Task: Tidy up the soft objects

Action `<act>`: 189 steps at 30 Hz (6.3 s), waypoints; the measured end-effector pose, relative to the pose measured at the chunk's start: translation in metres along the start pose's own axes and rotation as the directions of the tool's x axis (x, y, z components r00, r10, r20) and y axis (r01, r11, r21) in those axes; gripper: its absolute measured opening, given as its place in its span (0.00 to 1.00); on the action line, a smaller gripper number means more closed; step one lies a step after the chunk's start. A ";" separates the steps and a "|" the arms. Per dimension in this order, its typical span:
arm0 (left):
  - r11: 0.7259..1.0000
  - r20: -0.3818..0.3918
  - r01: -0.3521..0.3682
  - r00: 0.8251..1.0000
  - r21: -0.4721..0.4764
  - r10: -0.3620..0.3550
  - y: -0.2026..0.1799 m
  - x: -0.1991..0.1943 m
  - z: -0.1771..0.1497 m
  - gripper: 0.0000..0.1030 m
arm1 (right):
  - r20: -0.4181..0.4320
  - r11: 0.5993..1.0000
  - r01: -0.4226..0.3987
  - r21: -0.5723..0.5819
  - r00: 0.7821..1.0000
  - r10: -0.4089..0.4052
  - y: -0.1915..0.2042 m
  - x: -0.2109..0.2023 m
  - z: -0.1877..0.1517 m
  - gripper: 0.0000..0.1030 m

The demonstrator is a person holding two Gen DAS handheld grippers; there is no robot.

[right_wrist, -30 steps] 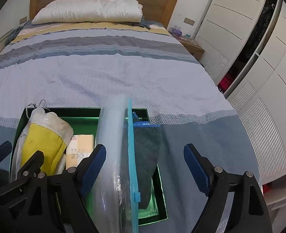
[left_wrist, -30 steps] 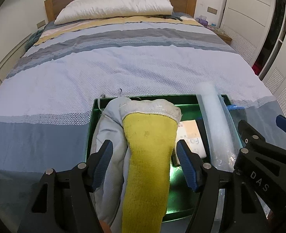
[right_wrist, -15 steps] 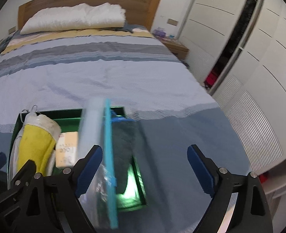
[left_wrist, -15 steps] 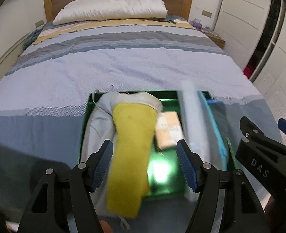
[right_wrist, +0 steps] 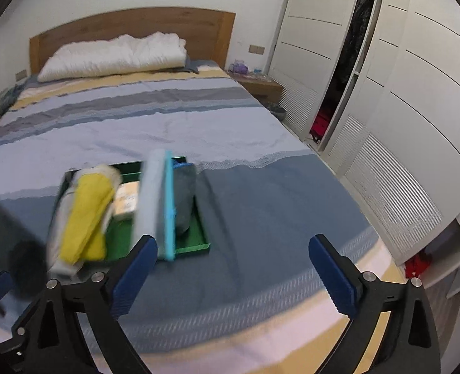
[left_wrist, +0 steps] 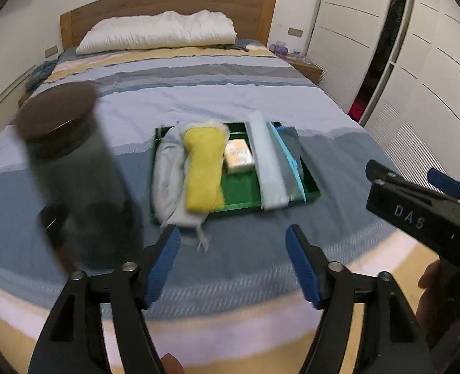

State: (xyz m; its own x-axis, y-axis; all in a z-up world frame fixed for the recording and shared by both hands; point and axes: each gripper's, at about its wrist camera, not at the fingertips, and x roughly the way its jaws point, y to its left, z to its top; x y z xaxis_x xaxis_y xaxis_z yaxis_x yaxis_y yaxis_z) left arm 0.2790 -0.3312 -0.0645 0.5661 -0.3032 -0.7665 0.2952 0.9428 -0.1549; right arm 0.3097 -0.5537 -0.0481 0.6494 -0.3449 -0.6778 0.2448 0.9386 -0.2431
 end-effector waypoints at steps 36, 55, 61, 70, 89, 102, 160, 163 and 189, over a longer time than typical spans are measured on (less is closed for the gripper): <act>0.977 0.232 -0.202 0.956 0.072 0.181 0.237 -0.225 -0.251 0.98 | 0.201 0.993 -0.104 0.049 0.975 0.092 0.128 -0.348 -0.315 1.00; 0.984 0.210 -0.178 0.963 0.022 0.169 0.274 -0.224 -0.280 0.98 | 0.232 0.986 -0.130 0.103 0.967 0.103 0.124 -0.351 -0.330 1.00; 0.986 0.209 -0.166 0.965 0.022 0.157 0.274 -0.225 -0.280 0.98 | 0.222 0.987 -0.121 0.105 0.970 0.095 0.129 -0.344 -0.328 1.00; 0.991 0.214 -0.125 0.970 0.041 0.114 0.270 -0.229 -0.278 0.98 | 0.219 0.986 -0.134 0.101 0.970 0.110 0.136 -0.339 -0.324 1.00; 0.991 0.236 -0.131 0.964 0.040 0.118 0.272 -0.238 -0.275 0.98 | 0.213 0.988 -0.128 0.082 0.971 0.108 0.143 -0.336 -0.326 1.00; 0.989 0.244 -0.136 0.962 0.052 0.119 0.268 -0.243 -0.275 0.98 | 0.222 0.988 -0.124 0.091 0.970 0.101 0.147 -0.340 -0.329 1.00; 0.988 0.287 -0.151 0.949 0.043 0.133 0.266 -0.261 -0.275 0.98 | 0.249 0.990 -0.113 0.082 0.964 0.090 0.152 -0.352 -0.330 1.00; 0.987 0.293 -0.156 0.946 0.041 0.137 0.266 -0.262 -0.275 0.98 | 0.249 0.990 -0.113 0.081 0.964 0.090 0.153 -0.352 -0.330 1.00; 0.982 0.309 -0.188 0.935 0.023 0.172 0.264 -0.266 -0.276 0.98 | 0.254 0.991 -0.111 0.073 0.963 0.089 0.155 -0.355 -0.328 1.00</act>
State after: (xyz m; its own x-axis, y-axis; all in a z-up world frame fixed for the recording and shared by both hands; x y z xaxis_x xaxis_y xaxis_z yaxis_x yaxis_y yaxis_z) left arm -0.0060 0.0366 -0.0738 0.8181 -0.1642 -0.5512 0.2010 0.9796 0.0066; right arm -0.1192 -0.2827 -0.0732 0.8304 -0.2502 -0.4978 0.2228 0.9681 -0.1150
